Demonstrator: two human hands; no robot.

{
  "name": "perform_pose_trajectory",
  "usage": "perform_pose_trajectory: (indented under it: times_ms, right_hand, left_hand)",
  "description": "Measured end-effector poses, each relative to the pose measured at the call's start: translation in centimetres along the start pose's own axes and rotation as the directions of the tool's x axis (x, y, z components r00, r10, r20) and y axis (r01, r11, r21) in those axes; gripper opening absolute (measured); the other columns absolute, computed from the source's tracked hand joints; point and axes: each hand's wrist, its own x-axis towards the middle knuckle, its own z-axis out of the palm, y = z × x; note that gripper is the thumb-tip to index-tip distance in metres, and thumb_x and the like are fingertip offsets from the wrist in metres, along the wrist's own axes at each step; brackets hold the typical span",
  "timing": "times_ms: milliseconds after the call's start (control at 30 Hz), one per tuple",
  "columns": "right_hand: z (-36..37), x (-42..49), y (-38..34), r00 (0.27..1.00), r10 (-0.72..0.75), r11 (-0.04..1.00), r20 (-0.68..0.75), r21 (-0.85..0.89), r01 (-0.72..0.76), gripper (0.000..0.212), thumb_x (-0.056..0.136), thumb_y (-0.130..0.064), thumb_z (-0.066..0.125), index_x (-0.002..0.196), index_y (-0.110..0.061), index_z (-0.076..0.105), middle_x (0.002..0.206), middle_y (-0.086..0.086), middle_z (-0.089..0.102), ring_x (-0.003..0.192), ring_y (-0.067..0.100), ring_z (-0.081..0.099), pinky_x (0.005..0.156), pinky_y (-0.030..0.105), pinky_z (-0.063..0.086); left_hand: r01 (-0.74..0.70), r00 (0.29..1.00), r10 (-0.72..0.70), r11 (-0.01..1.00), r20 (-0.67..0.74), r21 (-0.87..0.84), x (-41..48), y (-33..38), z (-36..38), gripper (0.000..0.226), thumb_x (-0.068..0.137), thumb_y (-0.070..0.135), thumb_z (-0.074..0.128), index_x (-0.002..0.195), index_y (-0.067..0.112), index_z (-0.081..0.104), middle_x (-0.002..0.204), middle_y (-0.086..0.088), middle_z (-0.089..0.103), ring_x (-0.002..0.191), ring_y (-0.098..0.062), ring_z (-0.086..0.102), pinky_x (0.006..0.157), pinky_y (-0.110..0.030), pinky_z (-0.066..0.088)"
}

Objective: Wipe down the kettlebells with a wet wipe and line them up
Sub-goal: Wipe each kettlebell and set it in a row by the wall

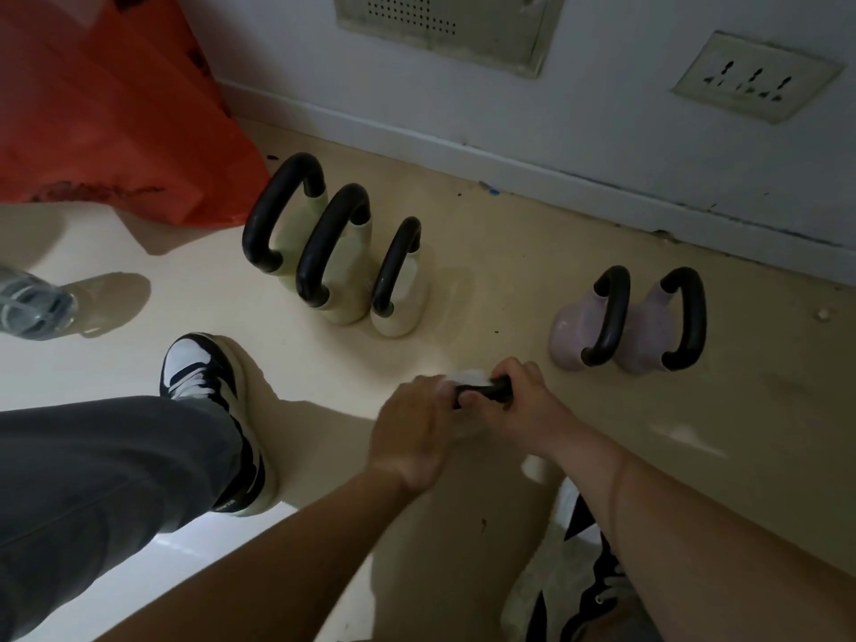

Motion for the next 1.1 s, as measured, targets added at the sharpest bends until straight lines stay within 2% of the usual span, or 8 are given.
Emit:
perform_pose_trajectory:
  times_ms: [67,200,300,400,533,800,967,1100]
  right_hand:
    - [0.0,0.1,0.0,1.000,-0.014,1.000,-0.001,0.015,0.014,0.050,0.076,-0.078,0.061,0.094,-0.034,0.044,0.106,-0.007,0.040,0.077,0.011,0.055,0.079,0.031,0.051]
    - [-0.3,0.3,-0.1,1.000,0.005,0.998,0.018,0.056,-0.006,0.043,0.082,-0.068,0.061,0.097,-0.030,0.047,0.109,-0.001,0.043,0.083,0.014,0.058,0.086,0.036,0.053]
    - [-0.3,0.0,-0.3,1.000,0.008,1.000,0.029,0.030,-0.009,0.052,0.075,-0.081,0.054,0.095,-0.034,0.045,0.108,-0.005,0.041,0.081,0.010,0.057,0.080,0.032,0.051]
    - [-0.4,0.0,-0.4,1.000,-0.010,1.000,0.017,-0.009,0.010,0.054,0.074,-0.085,0.056,0.093,-0.036,0.043,0.107,-0.006,0.041,0.076,0.011,0.054,0.071,0.027,0.045]
    - [-0.1,0.4,-0.8,0.999,0.026,0.999,-0.028,0.038,-0.025,0.055,0.075,-0.083,0.060,0.093,-0.033,0.046,0.108,-0.005,0.044,0.086,0.015,0.058,0.078,0.030,0.052]
    - [1.8,1.0,-3.5,0.969,0.215,0.895,-0.120,0.422,-0.146,0.065,0.080,-0.067,0.072,0.104,-0.011,0.051,0.084,0.001,0.053,0.071,0.015,0.051,0.064,0.030,0.044]
    - [1.5,1.7,-3.6,0.955,0.279,0.881,-0.096,0.421,-0.215,0.062,0.078,-0.073,0.069,0.100,-0.018,0.051,0.087,0.000,0.058,0.072,0.017,0.055,0.065,0.033,0.047]
    - [2.1,1.4,-3.9,0.939,0.311,0.865,-0.146,0.453,-0.216,0.055,0.081,-0.069,0.069,0.095,-0.019,0.051,0.089,0.003,0.063,0.069,0.017,0.056,0.062,0.032,0.046]
  left_hand:
    - [0.093,0.995,-0.095,0.972,0.002,-0.215,0.3,-1.8,0.0,0.058,0.100,0.053,0.014,0.108,0.032,0.068,0.103,0.007,0.066,0.094,-0.012,0.061,0.089,-0.042,0.052]
    - [-0.050,0.996,0.064,0.976,-0.060,0.214,0.2,3.9,1.2,0.058,0.105,0.037,0.008,0.127,0.031,0.061,0.108,0.006,0.067,0.098,-0.017,0.060,0.095,-0.040,0.046]
    - [-0.209,0.977,0.214,0.958,-0.008,0.198,-0.5,2.4,0.0,0.056,0.104,0.043,0.003,0.139,0.038,0.046,0.109,0.009,0.065,0.098,-0.016,0.059,0.093,-0.037,0.043]
    - [0.069,0.994,-0.083,0.979,-0.067,-0.194,-0.6,-2.6,-0.9,0.055,0.106,0.052,0.014,0.110,0.029,0.064,0.101,0.006,0.068,0.096,-0.019,0.063,0.082,-0.032,0.048]
    - [0.446,0.840,-0.527,0.807,-0.130,-0.387,0.8,-3.7,-0.8,0.057,0.109,0.043,0.020,0.128,0.009,0.062,0.125,-0.012,0.065,0.116,-0.029,0.060,0.104,-0.042,0.046]
    - [0.498,0.750,-0.653,0.663,-0.105,-0.559,3.4,-3.2,-2.5,0.051,0.110,0.037,0.024,0.131,0.003,0.056,0.132,-0.016,0.060,0.123,-0.035,0.055,0.106,-0.044,0.043]
    - [0.537,0.758,-0.633,0.466,0.159,-0.703,5.3,0.9,-0.2,0.046,0.106,0.048,0.025,0.134,0.023,0.052,0.133,-0.003,0.055,0.120,-0.023,0.052,0.107,-0.042,0.039]
    - [0.132,0.967,-0.201,0.920,-0.154,-0.368,6.8,1.7,0.2,0.057,0.101,0.049,0.027,0.107,0.011,0.070,0.105,-0.005,0.070,0.103,-0.024,0.064,0.093,-0.038,0.048]
